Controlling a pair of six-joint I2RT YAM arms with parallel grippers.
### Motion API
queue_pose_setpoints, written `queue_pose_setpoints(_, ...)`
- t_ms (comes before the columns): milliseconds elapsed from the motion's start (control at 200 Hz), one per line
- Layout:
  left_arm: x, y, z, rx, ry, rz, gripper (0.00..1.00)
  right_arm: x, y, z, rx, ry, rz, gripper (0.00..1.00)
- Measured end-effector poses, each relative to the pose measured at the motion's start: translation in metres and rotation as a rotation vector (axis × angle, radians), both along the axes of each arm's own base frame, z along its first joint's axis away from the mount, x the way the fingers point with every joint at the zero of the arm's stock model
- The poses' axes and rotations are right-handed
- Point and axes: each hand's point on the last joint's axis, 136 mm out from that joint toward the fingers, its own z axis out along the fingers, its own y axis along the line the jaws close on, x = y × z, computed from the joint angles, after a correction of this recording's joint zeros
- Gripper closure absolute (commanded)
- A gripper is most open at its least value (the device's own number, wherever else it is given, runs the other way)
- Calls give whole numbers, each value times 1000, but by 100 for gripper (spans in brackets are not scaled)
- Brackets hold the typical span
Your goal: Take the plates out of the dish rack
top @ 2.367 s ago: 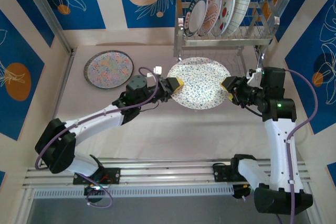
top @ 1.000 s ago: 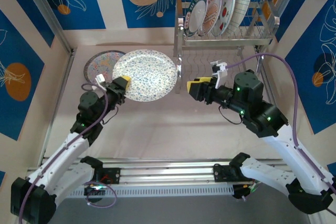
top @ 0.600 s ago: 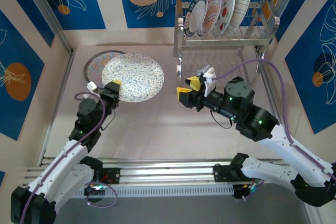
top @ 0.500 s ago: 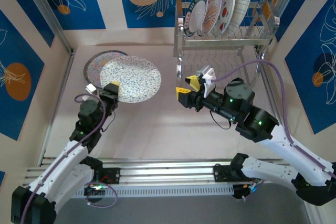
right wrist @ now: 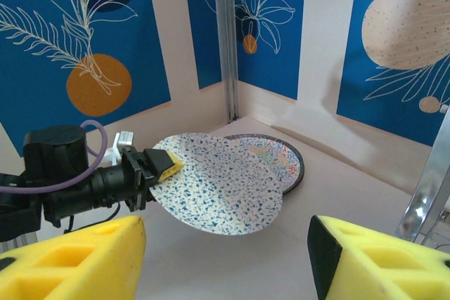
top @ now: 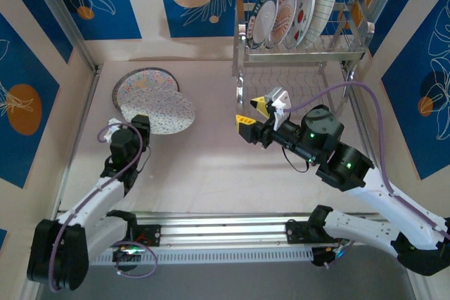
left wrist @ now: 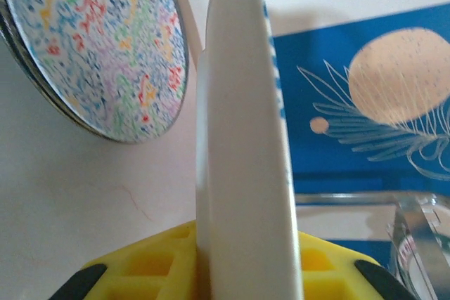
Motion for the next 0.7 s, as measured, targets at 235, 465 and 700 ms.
queue_pose_setpoints(235,22,33,-23,-22,21,59,78,0,0,-1,-4,-1,0,35)
queue_pose_setpoints(465,40,57,-42,-47,46,81,78,4,5,-6,-18,12,-1,36)
queue_pose_setpoints(700,70,71,-44,-67,7,72,79,6,6,-8,-18,22,-5,36)
